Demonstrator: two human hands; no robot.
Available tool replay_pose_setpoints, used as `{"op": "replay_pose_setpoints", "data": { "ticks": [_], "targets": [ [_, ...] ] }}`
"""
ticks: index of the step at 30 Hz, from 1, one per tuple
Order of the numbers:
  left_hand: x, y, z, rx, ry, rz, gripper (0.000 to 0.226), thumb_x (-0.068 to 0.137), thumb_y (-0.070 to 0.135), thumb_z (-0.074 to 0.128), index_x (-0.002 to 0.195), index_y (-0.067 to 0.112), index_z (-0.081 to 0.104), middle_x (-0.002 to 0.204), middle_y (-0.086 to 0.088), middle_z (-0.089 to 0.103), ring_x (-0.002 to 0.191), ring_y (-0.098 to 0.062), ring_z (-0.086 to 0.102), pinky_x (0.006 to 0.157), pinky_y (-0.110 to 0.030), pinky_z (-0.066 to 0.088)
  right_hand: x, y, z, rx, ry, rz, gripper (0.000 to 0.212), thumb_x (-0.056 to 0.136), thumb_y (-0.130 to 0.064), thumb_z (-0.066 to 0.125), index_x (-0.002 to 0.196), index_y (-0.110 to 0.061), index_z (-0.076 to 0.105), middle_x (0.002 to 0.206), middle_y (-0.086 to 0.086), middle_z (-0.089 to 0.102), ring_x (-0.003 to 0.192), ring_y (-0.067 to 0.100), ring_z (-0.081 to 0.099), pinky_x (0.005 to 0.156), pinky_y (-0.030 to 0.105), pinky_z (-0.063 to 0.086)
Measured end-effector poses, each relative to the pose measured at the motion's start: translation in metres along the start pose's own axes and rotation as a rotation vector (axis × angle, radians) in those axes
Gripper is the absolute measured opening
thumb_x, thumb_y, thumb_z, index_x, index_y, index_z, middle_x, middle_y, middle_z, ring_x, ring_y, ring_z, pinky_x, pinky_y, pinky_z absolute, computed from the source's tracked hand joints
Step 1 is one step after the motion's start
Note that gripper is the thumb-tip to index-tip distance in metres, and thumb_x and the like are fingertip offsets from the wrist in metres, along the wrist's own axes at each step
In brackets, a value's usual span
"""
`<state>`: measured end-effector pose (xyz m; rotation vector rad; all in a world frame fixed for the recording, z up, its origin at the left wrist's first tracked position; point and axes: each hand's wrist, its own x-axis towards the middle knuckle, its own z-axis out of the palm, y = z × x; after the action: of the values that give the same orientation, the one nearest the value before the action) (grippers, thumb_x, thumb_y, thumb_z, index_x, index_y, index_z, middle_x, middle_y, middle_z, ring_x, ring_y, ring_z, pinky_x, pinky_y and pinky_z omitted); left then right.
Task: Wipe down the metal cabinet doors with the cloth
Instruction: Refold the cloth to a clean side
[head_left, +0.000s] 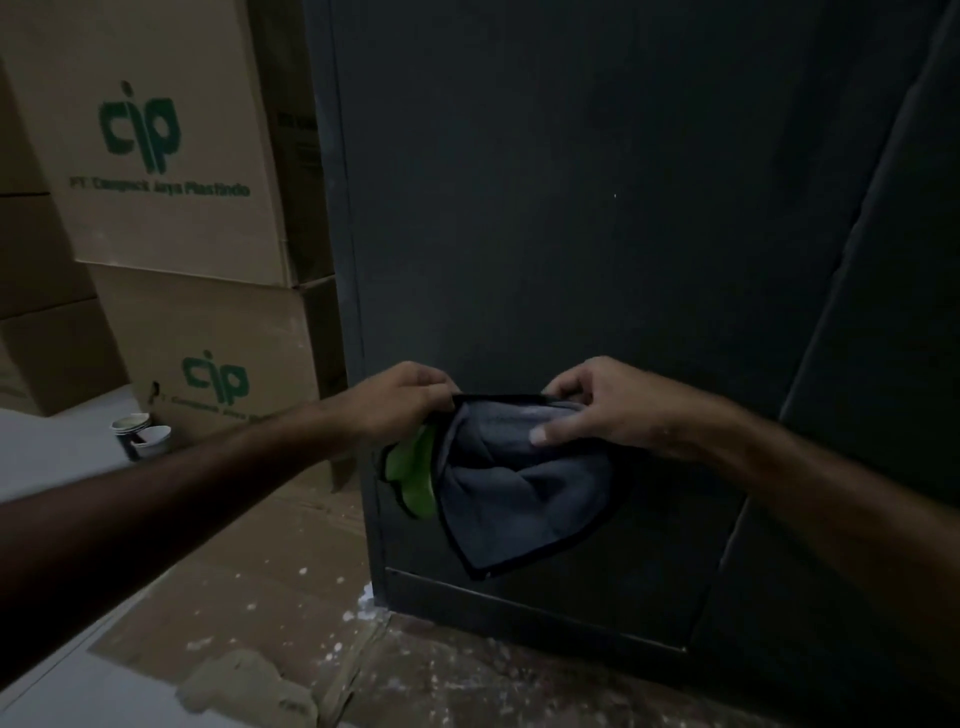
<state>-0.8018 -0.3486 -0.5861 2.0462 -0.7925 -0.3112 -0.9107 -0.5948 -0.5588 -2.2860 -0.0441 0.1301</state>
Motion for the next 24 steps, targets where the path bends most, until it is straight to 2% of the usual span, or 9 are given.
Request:
{"op": "replay_pose_setpoints", "data": {
  "ticks": [3,5,7,9,11,15,19,21,24],
  "targets": [
    [-0.002,-0.004,0.005,-0.135,0.001,-0.050,0.026,0.098,0.027,0.056,0.087,0.019,0.078,0.098,-0.005,0.079,0.096,-0.028,0.072,0.093,-0.043,0.055,-0.003,0.000,-0.008,-0.155,-0.076,0.073,0.018,0.082,-0.039,0.083,0.091,-0.024,0.078,0.095,-0.003,0.079,0.091,0.016,0.075,0.084,0.040,0.060],
    [-0.004,-0.007,0.007,-0.260,-0.102,-0.111,0.042,0.088,0.051,0.065,0.109,0.018,0.080,0.117,-0.006,0.078,0.110,-0.028,0.073,0.103,-0.048,0.054,-0.004,0.000,-0.010,-0.130,-0.112,0.093,0.013,0.089,-0.040,0.077,0.090,-0.027,0.077,0.096,-0.003,0.078,0.089,0.013,0.074,0.076,0.035,0.060],
    [-0.004,-0.009,0.004,-0.243,-0.217,-0.113,0.054,0.085,0.066,0.072,0.118,0.023,0.079,0.120,0.000,0.078,0.111,-0.020,0.075,0.097,-0.040,0.056,-0.003,0.001,-0.010,-0.102,-0.116,0.087,0.012,0.092,-0.039,0.074,0.091,-0.027,0.075,0.094,-0.004,0.078,0.082,0.009,0.073,0.073,0.029,0.056],
    [0.000,-0.011,-0.003,-0.121,-0.211,-0.070,0.024,0.086,0.053,0.073,0.088,0.030,0.081,0.097,0.005,0.079,0.089,-0.015,0.076,0.077,-0.032,0.056,-0.003,0.005,-0.008,-0.057,-0.091,0.058,0.010,0.093,-0.036,0.073,0.093,-0.026,0.073,0.088,-0.004,0.077,0.077,0.008,0.070,0.068,0.025,0.054],
    [0.002,-0.013,-0.010,-0.046,-0.179,-0.056,0.015,0.084,0.036,0.067,0.071,0.030,0.072,0.080,0.005,0.071,0.075,-0.013,0.068,0.067,-0.028,0.051,-0.003,0.009,-0.006,0.019,-0.061,0.024,0.009,0.094,-0.033,0.072,0.095,-0.025,0.072,0.090,-0.003,0.077,0.079,0.010,0.069,0.068,0.026,0.054],
    [0.004,-0.021,-0.010,-0.114,-0.136,-0.065,0.039,0.095,0.006,0.058,0.066,0.028,0.072,0.073,0.002,0.067,0.072,-0.012,0.063,0.064,-0.026,0.049,-0.003,0.013,-0.002,0.126,0.018,-0.030,0.018,0.092,-0.029,0.076,0.105,-0.017,0.072,0.103,0.007,0.077,0.093,0.019,0.072,0.084,0.036,0.057],
    [0.001,-0.018,-0.014,-0.121,-0.140,-0.065,0.019,0.082,0.027,0.059,0.075,0.026,0.076,0.081,-0.001,0.071,0.077,-0.018,0.065,0.073,-0.035,0.045,-0.009,0.016,-0.007,0.052,-0.078,0.036,0.031,0.083,-0.018,0.084,0.111,-0.018,0.071,0.101,0.001,0.079,0.094,0.016,0.076,0.078,0.028,0.062],
    [-0.004,-0.020,-0.020,-0.084,-0.198,-0.037,0.015,0.085,0.035,0.066,0.088,0.027,0.078,0.091,0.002,0.076,0.084,-0.017,0.072,0.073,-0.034,0.051,-0.012,0.020,-0.010,-0.003,-0.109,0.070,0.030,0.082,-0.011,0.083,0.109,-0.017,0.072,0.101,0.002,0.079,0.094,0.017,0.076,0.076,0.027,0.061],
    [-0.012,-0.026,-0.030,0.132,-0.306,-0.005,0.017,0.089,0.025,0.084,0.105,0.024,0.076,0.100,0.004,0.080,0.090,-0.014,0.078,0.067,-0.023,0.058,-0.015,0.025,-0.017,-0.071,-0.045,0.082,0.020,0.081,-0.009,0.082,0.098,-0.018,0.077,0.096,0.002,0.079,0.090,0.016,0.075,0.074,0.026,0.059]
  ]
}}
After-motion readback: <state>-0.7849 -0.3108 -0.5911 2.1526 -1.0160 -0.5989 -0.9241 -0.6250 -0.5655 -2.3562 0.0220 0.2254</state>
